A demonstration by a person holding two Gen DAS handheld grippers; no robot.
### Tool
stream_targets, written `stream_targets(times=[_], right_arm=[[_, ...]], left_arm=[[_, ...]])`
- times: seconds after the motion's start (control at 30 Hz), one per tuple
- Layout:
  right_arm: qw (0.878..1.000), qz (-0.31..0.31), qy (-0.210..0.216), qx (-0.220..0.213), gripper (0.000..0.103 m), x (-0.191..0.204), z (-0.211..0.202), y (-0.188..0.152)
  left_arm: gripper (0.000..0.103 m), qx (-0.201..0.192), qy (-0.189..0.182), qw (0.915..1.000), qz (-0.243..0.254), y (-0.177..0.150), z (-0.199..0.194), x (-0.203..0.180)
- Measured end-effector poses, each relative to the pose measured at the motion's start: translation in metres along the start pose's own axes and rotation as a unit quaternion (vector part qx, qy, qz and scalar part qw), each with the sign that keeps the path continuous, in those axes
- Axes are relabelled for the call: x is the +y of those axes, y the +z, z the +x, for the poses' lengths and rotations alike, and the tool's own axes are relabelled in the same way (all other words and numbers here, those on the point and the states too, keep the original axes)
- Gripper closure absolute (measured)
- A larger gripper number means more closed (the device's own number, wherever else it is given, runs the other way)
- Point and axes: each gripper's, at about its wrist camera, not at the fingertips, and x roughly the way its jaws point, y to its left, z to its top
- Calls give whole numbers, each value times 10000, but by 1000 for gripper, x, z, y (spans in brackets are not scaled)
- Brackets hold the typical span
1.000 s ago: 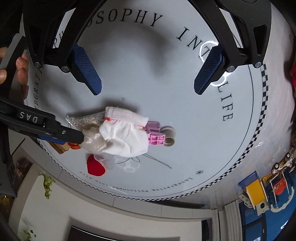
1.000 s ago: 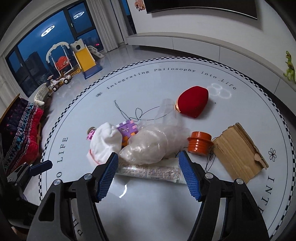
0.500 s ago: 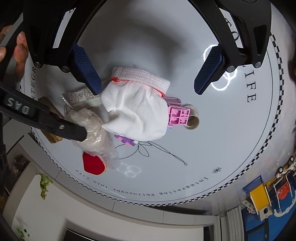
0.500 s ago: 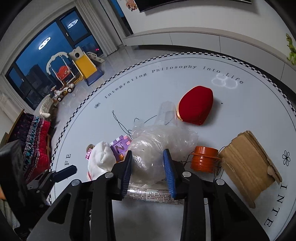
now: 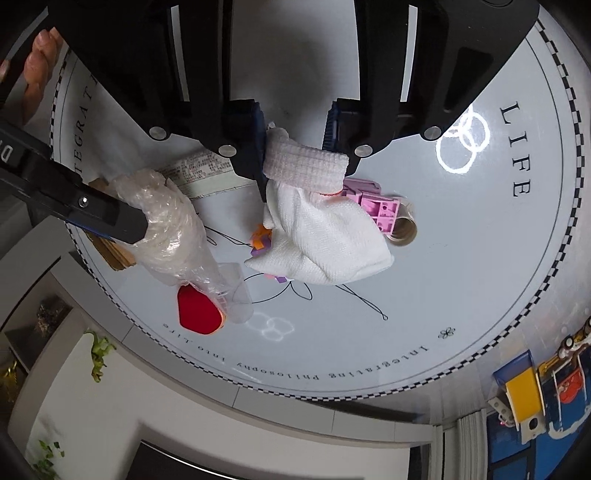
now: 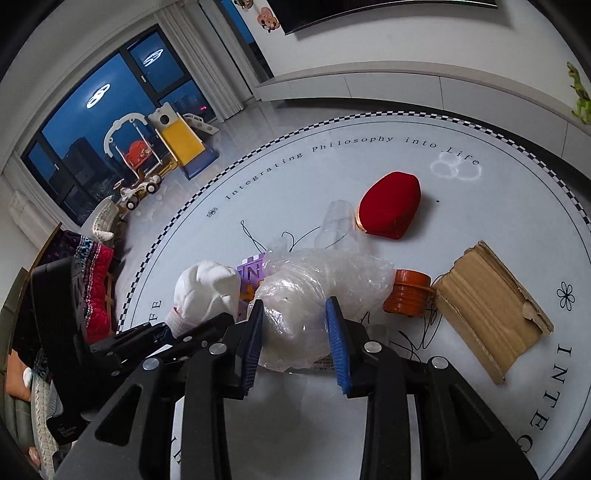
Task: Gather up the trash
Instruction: 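Grasp the white glove with the left tool while the right tool grasps the plastic bag, then carry glove and plastic bag to the trash bag and release both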
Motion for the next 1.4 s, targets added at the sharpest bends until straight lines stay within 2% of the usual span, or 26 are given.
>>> stream_targets(times=[0.2,0.4,0.6,0.97,1.4], right_arm=[[9999,6,74,-72,68,11,-14,-5],[9998,-65,146,-92,68,28,-31,-20],[9995,-216,199,-83,68,54,-39,-38],[9971,-565,505,124,68,113,-37,-80],[9840,-1298,1091,549,68,206,-25,-142]], left_arm=[[79,-382,117,9985,363,-19,-46,0],[79,-482,278,9978,373,-44,-78,15],[79,-540,367,9975,270,-65,-99,29],[78,-661,683,9955,63,-121,-150,59],[79,-615,1166,9899,-515,-193,-189,113]])
